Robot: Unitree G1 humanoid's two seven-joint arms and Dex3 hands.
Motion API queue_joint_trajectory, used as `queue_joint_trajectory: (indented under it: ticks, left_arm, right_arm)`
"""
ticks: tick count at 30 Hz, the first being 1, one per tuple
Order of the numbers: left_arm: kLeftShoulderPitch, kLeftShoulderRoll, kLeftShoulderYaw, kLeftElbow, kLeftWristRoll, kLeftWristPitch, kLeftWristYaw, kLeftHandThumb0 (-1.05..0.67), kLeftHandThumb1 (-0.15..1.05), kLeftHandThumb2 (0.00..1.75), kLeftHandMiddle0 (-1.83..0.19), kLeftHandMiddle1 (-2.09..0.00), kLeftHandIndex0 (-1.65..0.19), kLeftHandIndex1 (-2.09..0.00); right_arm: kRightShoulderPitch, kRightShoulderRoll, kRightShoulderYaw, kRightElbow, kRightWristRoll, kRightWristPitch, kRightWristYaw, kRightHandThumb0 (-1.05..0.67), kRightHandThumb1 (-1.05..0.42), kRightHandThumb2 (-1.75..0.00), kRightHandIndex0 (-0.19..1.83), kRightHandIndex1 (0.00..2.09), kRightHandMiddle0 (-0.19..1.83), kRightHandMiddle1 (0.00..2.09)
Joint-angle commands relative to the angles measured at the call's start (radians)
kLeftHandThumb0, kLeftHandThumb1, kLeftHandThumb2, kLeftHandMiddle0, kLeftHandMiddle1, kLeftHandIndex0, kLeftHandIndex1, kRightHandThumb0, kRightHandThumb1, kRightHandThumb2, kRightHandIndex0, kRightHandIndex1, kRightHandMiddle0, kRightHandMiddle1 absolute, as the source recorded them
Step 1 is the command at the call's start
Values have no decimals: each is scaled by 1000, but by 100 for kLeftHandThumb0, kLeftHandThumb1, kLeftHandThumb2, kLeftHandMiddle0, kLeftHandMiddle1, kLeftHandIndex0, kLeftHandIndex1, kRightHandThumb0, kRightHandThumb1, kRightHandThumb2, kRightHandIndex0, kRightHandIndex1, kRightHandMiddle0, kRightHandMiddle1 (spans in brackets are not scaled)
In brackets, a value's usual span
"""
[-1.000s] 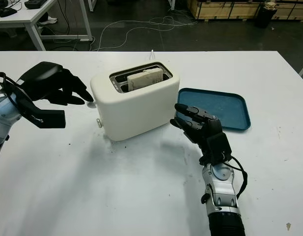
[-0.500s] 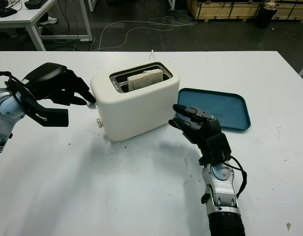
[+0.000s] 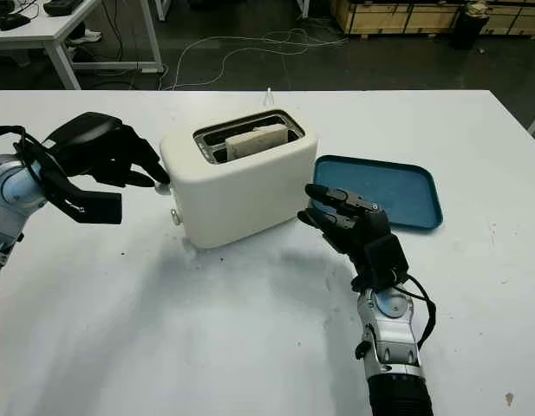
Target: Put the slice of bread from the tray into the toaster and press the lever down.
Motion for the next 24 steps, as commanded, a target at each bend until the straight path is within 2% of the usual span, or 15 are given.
queue_joint_trajectory:
  ticks: [1, 3, 6, 11, 14, 20, 24]
  left_arm:
    - [2, -2, -18, -2, 1, 4, -22, -28, 88, 1, -92, -137, -135, -5]
    - [12, -7, -16, -13, -1, 15, -25, -27, 88, 0, -91, -135, -134, -4]
    - [34, -12, -21, -22, 6, 20, -21, -26, 88, 0, -95, -118, -131, -2]
    - [90, -59, -70, 15, 32, 19, 15, -24, 88, 0, -100, -99, -128, 0]
    - [137, -140, -116, 58, 73, 20, 116, -22, 89, 1, -98, -97, -123, 0]
    - [230, -357, -212, 164, 120, 41, 341, -25, 92, 6, -90, -94, -119, -1]
    - [263, -414, -233, 208, 116, 69, 399, -24, 92, 11, -83, -101, -117, 0]
  right_arm:
    - [1, 1, -1, -3, -4, -14, -3, -50, -87, 0, 119, 1, 105, 0]
    - [1, 0, -2, -5, -2, -8, -3, -50, -87, 0, 119, 0, 105, 0]
    - [2, 0, -3, -9, -3, 0, -7, -51, -87, 0, 119, 1, 105, 0]
    - [9, -7, -3, -18, -13, 8, -16, -51, -88, 0, 119, 0, 105, 0]
    - [8, -13, -14, 3, -7, -17, -4, -51, -88, 0, 118, 0, 103, 0]
    - [5, -12, -25, 12, -10, -20, 1, -51, -87, 0, 117, 0, 103, 0]
    - [4, -9, -28, 15, -7, -18, 4, -50, -87, 0, 117, 0, 103, 0]
